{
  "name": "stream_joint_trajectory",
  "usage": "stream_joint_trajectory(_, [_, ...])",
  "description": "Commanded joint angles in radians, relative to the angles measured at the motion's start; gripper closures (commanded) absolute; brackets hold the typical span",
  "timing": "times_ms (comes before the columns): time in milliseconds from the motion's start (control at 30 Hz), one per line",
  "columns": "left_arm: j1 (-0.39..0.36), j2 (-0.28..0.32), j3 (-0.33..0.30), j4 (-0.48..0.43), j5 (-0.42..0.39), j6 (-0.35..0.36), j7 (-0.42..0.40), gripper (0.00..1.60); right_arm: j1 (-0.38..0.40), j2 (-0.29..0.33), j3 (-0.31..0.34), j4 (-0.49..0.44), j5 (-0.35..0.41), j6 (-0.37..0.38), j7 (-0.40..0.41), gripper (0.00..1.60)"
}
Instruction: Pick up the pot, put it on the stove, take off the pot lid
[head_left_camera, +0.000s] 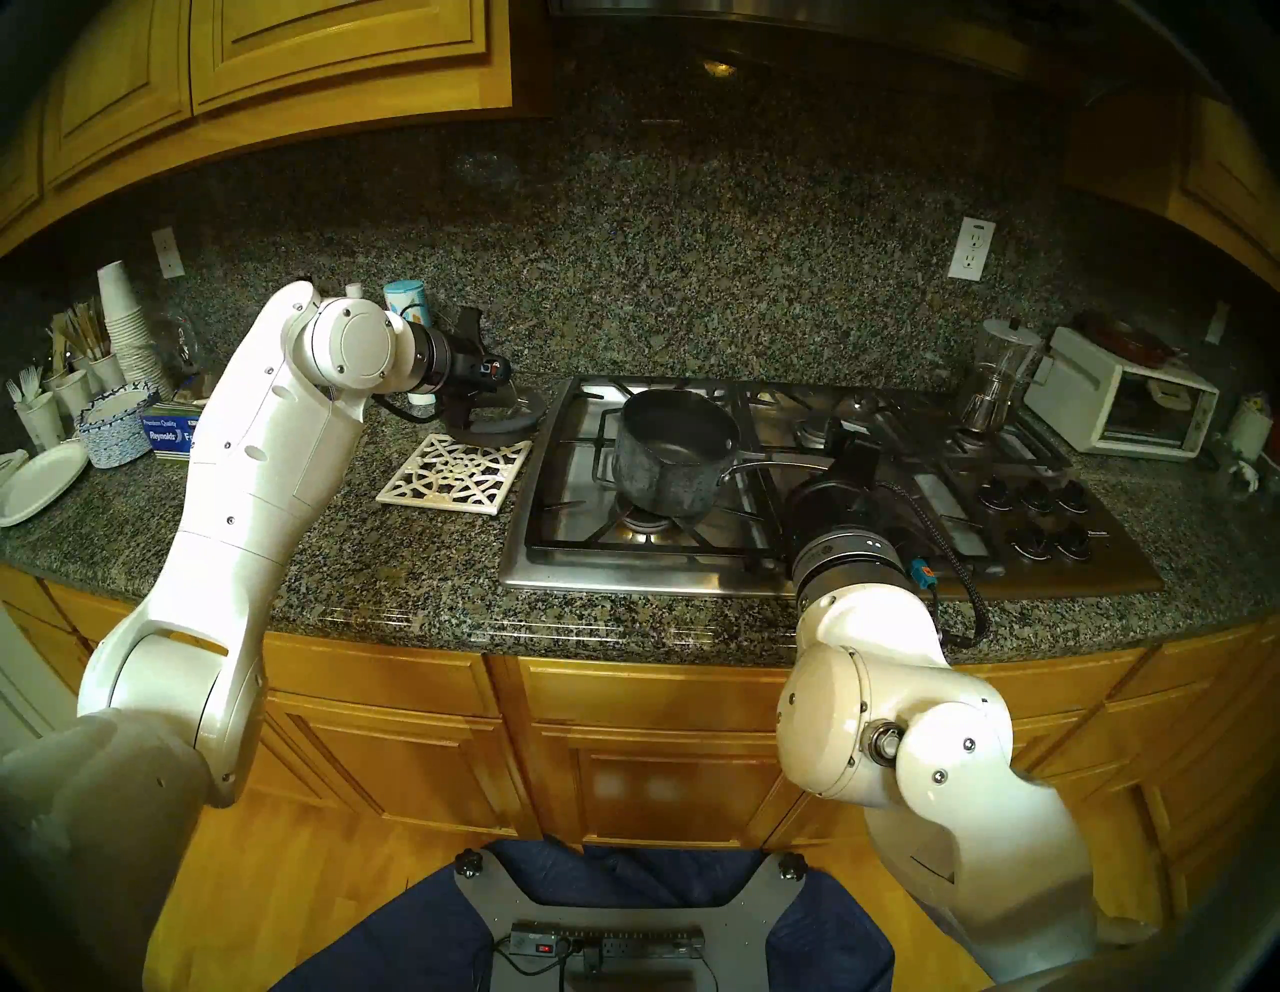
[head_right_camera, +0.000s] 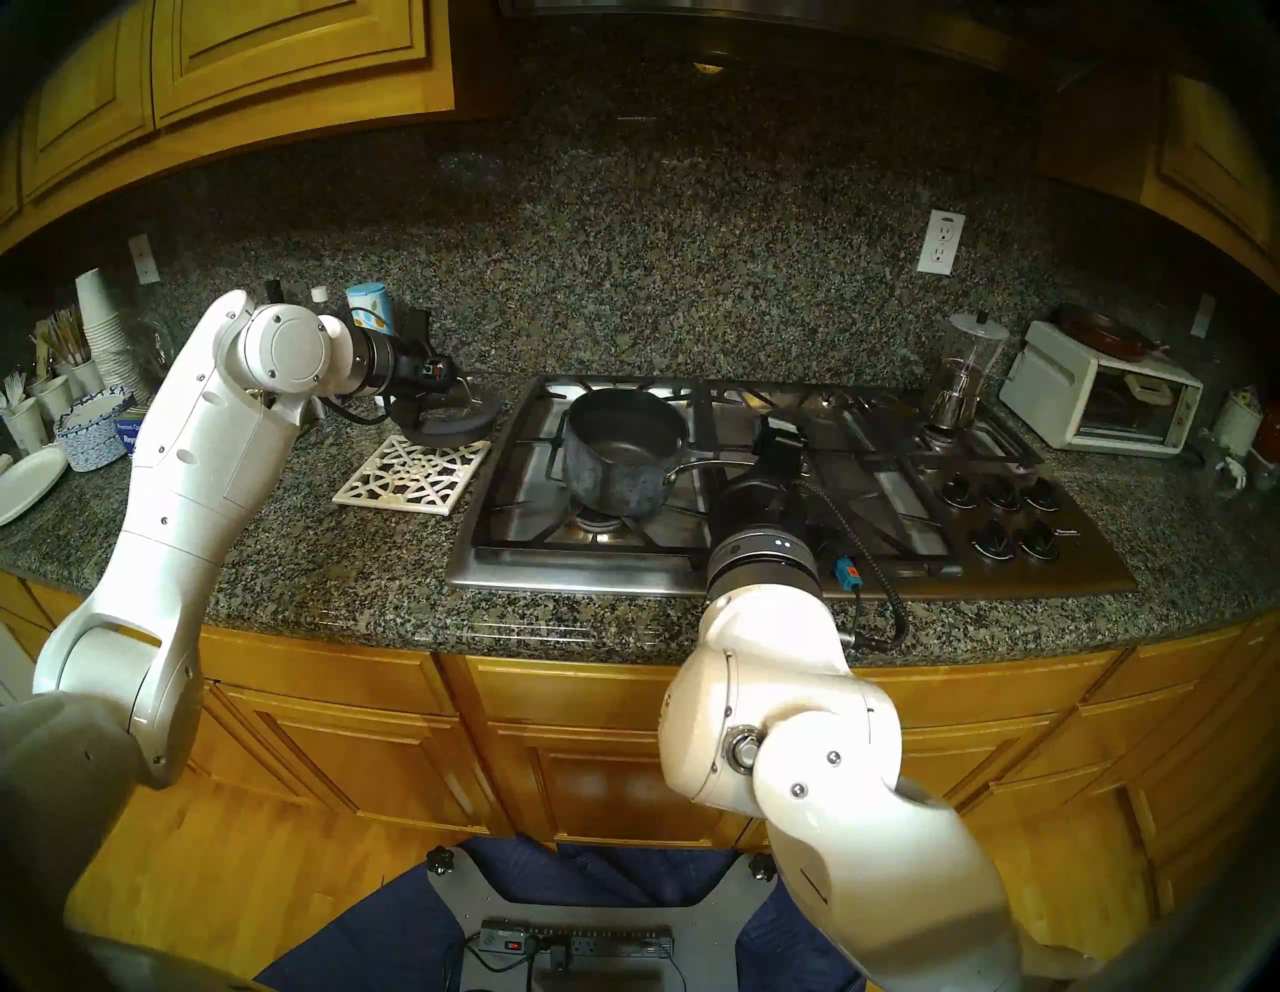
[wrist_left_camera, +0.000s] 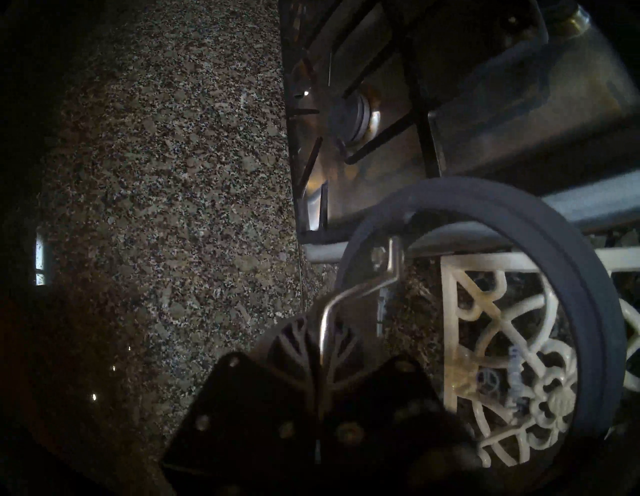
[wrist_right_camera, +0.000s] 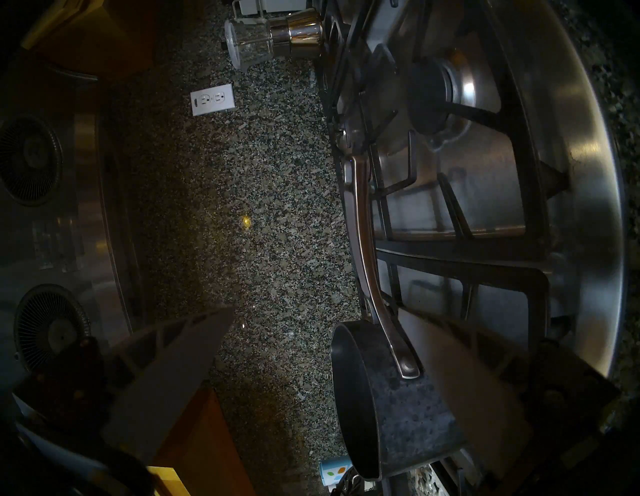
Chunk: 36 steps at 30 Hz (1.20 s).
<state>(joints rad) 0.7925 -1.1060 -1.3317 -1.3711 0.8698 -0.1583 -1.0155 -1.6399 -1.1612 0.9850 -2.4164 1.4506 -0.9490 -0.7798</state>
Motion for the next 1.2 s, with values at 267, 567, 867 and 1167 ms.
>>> stream_joint_trajectory(267, [0.039, 0.019, -0.035, -0.007, 0.019, 0.000, 0.073, 1.60, 0.017, 0.001, 0.004, -0.027, -0.019, 0.001, 0.014, 0.00])
stream_joint_trajectory(567, [0.065, 0.027, -0.047, -0.013, 0.021, -0.003, 0.087, 1.60, 0.017, 0.001, 0.003, -0.027, -0.019, 0.001, 0.014, 0.00])
stream_joint_trajectory(867, [0.137, 0.045, -0.067, -0.090, 0.003, 0.003, 0.075, 1.60, 0.017, 0.001, 0.003, -0.027, -0.020, 0.001, 0.014, 0.00])
stream_joint_trajectory(1167, [0.172, 0.054, -0.079, -0.146, -0.014, 0.006, 0.069, 1.60, 0.017, 0.001, 0.003, -0.027, -0.020, 0.001, 0.013, 0.00])
